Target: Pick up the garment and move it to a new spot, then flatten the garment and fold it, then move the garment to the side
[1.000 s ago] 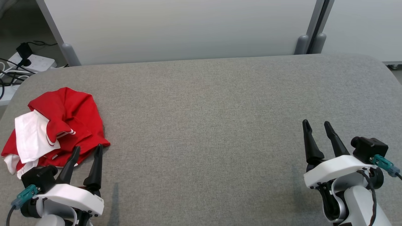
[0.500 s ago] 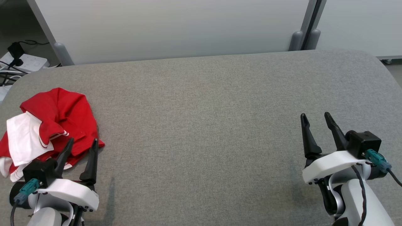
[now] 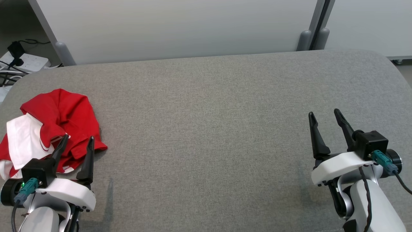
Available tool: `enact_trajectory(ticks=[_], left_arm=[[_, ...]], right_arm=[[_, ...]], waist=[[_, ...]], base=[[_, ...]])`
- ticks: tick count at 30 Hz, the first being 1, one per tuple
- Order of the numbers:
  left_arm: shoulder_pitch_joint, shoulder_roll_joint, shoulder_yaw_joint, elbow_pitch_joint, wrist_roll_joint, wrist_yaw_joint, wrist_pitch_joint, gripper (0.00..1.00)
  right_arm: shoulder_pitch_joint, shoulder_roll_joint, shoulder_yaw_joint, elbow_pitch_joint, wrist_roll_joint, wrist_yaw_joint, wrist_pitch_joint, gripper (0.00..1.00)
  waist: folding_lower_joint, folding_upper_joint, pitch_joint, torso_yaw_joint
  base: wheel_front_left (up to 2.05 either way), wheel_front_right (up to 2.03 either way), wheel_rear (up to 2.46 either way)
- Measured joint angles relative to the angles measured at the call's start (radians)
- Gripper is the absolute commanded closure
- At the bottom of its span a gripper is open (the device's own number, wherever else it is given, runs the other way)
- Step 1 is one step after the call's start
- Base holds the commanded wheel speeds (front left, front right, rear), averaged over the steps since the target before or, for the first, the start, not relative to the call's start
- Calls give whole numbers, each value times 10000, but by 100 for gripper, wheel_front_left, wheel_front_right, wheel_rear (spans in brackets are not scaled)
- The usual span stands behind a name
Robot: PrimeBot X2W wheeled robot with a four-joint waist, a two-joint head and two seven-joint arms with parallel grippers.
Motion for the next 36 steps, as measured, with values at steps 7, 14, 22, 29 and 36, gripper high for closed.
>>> enact_trajectory(ticks=[7,14,22,29,36], left_arm=[[0,12,100,75,21,0,0,0],[-8,-19,270,330,19,0,0,0],[-12,-50,464,740,-173,0,0,0],[-18,15,391,1081,-754,0,0,0],[-22,351,8,1135,-1605,0,0,0]], right_arm=[[-14,-4,-138,21,2,0,0,0],[-45,-35,318,40,2,2,0,0],[-493,-84,1133,522,199,27,-2,0],[-686,-107,1475,752,533,29,-2,0],[-877,-86,1779,895,564,29,-2,0]], waist=[[0,0,32,88],[0,0,27,587],[0,0,-11,1890],[0,0,-17,3285],[0,0,187,3670]], base=[[0,0,0],[0,0,0],[0,0,0],[0,0,0],[0,0,0]])
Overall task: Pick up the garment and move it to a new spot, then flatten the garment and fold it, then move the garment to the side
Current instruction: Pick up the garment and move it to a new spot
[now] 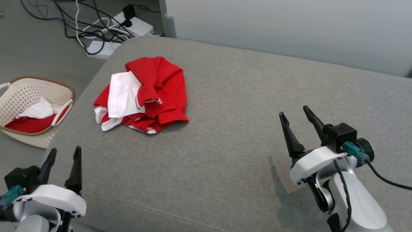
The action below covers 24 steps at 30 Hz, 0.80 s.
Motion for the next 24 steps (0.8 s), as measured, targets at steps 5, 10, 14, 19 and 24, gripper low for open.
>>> enact_trajectory(ticks=[5,10,14,19,24], left_arm=[[-497,397,-953,-125,-1308,0,0,0],[-1457,1287,-1858,-412,-2562,0,0,0],[-2011,1755,-2500,-583,-3499,0,-2,0],[-2643,2362,-3074,-568,-4704,0,-4,0],[-3322,2865,-3772,263,-5670,0,33,0]], right_arm=[[1,-42,-2,-50,6,0,0,0],[5,-50,10,-426,-174,0,0,0],[40,-61,38,-832,-330,0,0,0],[111,-71,98,-1342,-577,0,-13,0],[518,-71,255,-1645,-577,0,-13,0]], waist=[[0,0,270,-394],[0,0,684,-967],[0,-1,1049,-1521],[0,0,1531,-2265],[0,0,1982,-3000]], base=[[0,0,0],[0,0,0],[0,0,0],[0,0,0],[0,0,0]])
